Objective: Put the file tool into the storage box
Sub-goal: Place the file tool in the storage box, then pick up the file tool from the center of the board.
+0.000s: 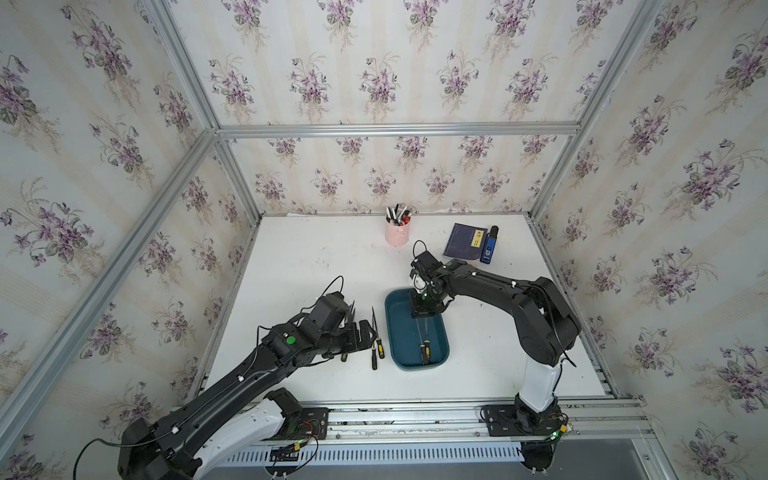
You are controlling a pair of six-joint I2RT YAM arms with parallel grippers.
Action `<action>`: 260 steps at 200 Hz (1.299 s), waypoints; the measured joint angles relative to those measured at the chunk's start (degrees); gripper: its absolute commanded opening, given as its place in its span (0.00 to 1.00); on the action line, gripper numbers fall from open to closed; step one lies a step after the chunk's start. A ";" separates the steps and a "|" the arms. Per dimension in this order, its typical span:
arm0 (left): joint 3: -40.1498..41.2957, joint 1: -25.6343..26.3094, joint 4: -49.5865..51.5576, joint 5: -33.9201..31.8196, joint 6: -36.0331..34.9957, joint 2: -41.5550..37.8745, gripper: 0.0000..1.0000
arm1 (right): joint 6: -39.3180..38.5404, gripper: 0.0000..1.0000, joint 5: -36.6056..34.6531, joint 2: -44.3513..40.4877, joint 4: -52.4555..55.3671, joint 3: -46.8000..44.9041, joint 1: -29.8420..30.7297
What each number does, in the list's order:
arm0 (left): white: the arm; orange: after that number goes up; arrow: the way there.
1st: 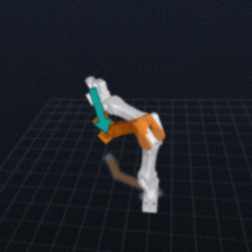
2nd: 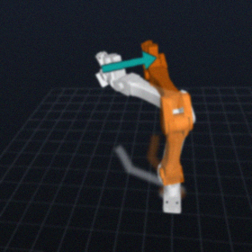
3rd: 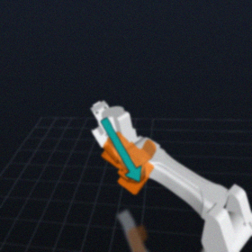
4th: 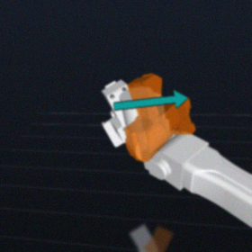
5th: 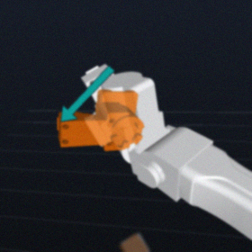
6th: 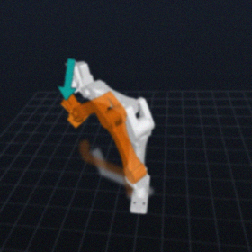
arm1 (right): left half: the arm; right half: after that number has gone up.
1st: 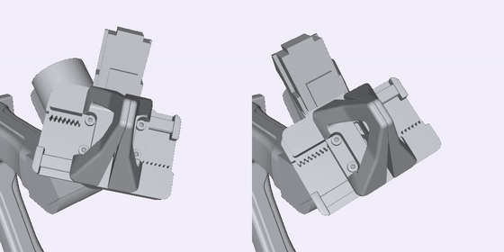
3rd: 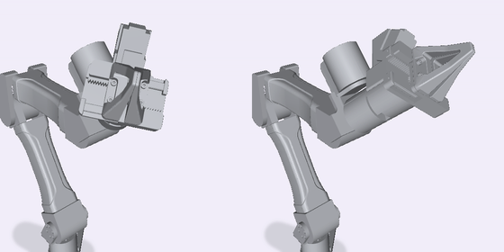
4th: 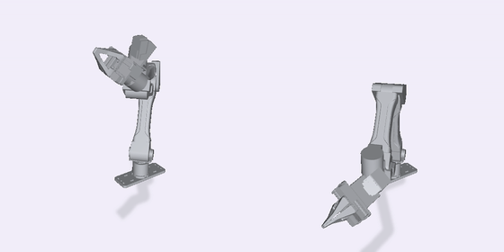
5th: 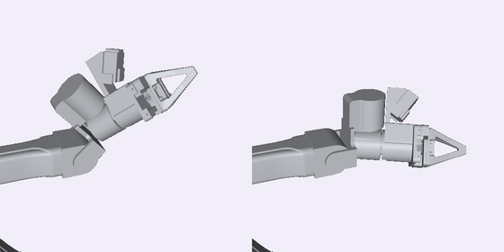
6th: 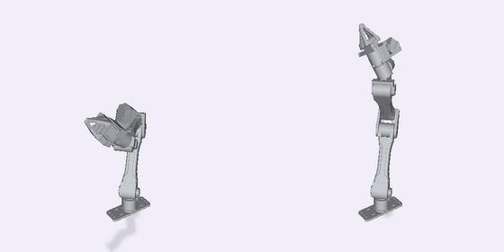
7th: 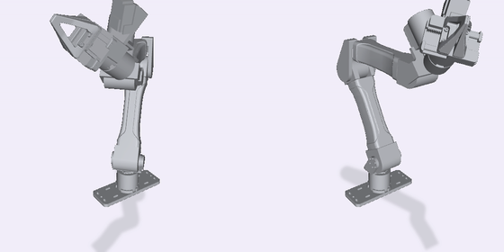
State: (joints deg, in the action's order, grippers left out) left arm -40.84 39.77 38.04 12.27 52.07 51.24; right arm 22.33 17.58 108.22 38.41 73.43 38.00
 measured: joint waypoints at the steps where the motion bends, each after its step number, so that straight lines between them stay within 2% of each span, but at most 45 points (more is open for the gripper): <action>1: 0.02 0.00 -0.02 0.00 0.00 -0.04 1.00 | 0.00 0.00 -0.02 0.04 -0.02 0.00 0.00; 87: 1.81 -0.02 0.09 -0.31 0.07 -2.29 1.00 | 0.17 0.00 -1.49 2.29 -1.29 -0.92 0.09; 124: 2.62 -0.02 0.09 -0.48 0.52 -2.89 1.00 | 0.15 0.06 -1.46 2.29 -1.73 -1.16 0.09; 196: 2.75 -0.04 0.11 -0.68 0.85 -3.15 1.00 | -0.04 0.27 -2.12 1.22 -2.34 -2.03 0.09; 260: 2.34 0.00 -0.02 -0.31 0.92 -0.57 1.00 | 0.02 0.32 -2.89 -2.54 -0.33 1.05 0.09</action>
State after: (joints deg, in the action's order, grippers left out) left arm -38.50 39.77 38.02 11.97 52.99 50.68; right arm 22.35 14.70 105.69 38.09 74.48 38.09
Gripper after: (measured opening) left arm 0.997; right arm 0.314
